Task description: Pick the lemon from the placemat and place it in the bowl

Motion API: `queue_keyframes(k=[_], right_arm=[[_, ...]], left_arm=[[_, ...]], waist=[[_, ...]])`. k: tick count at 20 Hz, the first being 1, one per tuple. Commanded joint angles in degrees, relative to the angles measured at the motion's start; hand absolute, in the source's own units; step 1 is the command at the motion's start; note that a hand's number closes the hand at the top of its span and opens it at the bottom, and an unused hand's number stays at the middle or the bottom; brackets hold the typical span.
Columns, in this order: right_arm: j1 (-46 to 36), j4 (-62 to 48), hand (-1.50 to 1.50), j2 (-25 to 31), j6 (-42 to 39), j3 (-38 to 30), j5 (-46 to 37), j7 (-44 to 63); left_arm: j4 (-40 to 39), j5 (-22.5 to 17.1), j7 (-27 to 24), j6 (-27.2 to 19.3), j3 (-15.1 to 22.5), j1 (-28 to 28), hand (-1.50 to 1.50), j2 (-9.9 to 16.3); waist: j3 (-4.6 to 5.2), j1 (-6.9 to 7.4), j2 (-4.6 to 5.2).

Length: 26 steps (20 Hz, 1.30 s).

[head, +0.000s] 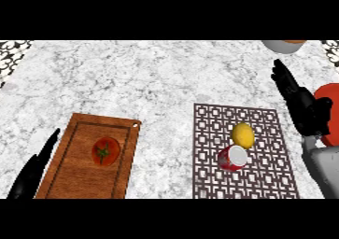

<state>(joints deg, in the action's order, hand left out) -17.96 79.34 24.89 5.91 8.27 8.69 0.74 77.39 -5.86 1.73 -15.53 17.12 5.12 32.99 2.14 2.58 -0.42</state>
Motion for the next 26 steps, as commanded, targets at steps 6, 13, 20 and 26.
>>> queue_keyframes(k=[6,13,20,26], right_arm=[[2.2,1.2,1.5,-4.7,19.1,-7.6,-3.6,1.8],[7.0,-2.3,-1.5,-9.7,35.0,-4.1,-15.1,4.4],[5.1,-4.5,-1.5,-1.5,32.1,6.9,-34.0,29.5],[-0.1,-5.5,-1.5,3.0,8.3,12.2,-32.1,48.9]], left_arm=[[17.5,-4.0,-2.9,2.7,-1.0,9.2,0.0,2.6],[21.4,-9.0,-6.2,8.6,1.2,1.5,0.0,-3.2],[18.5,-7.8,-2.8,9.1,5.1,-7.3,0.0,-8.7],[16.9,-8.6,-2.4,10.1,5.3,-9.7,0.0,-10.1]], waist=[[-1.36,-12.19,-2.46],[-1.7,-9.29,0.17],[-1.61,-4.93,0.25],[-1.54,-3.51,0.37]])
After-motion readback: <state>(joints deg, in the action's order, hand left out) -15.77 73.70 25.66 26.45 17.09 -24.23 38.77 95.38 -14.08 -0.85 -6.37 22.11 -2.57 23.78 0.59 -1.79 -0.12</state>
